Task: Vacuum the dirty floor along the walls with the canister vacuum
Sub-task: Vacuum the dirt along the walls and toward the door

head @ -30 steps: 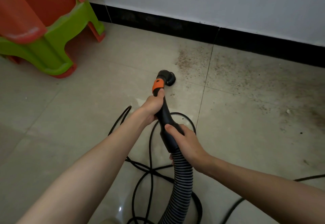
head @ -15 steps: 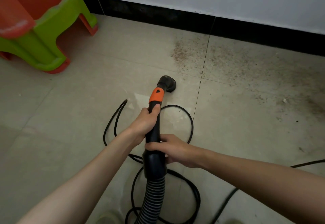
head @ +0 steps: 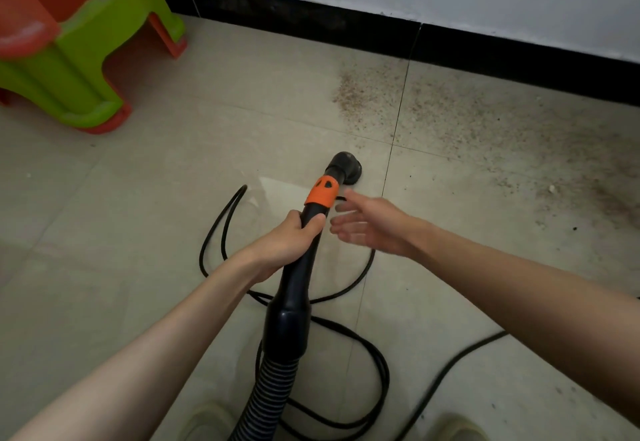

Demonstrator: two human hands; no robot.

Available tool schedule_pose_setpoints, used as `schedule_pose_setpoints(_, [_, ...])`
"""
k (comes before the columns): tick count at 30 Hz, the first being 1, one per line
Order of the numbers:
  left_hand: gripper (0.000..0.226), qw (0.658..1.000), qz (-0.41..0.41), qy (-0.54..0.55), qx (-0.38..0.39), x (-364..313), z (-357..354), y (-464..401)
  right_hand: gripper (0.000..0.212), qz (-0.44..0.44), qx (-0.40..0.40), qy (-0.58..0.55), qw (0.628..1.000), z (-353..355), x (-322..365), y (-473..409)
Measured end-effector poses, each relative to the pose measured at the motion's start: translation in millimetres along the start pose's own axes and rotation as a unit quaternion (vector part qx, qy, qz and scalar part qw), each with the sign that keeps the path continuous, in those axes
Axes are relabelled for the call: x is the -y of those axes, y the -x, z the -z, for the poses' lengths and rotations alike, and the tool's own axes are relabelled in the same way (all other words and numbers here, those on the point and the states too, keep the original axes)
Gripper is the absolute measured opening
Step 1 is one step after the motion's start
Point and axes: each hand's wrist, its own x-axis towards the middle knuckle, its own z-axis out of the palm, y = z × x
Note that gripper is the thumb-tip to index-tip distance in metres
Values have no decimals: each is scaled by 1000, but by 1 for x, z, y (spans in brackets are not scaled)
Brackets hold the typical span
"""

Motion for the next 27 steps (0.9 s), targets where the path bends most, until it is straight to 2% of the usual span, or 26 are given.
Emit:
schedule_pose_setpoints(3, [44,997,-30,-72,19,4,-11,3,42,-5,-23,-61,998,-5,4,-5])
schedule_pose_setpoints(10, [37,973,-79,-216,27,-11,-39,-3,9,21,-151,-211,966,18,-10,-15])
schedule_pose_setpoints(16, [44,965,-111,-234,44,-35,-79,-22,5,71,-265,-247,929,56,-9,-15])
schedule_pose_setpoints(21, [41,964,-94,-238,77,-35,-61,-20,9,64,-219,-261,938,45,-8,-12])
schedule_pose_setpoints(24, [27,954,-74,-257,138,-26,-35,-6,12,39,-176,-247,952,18,-18,-6])
schedule_pose_setpoints(27, [23,959,-61,-212,180,-18,-19,13,13,24,-148,-239,959,-4,-29,-2])
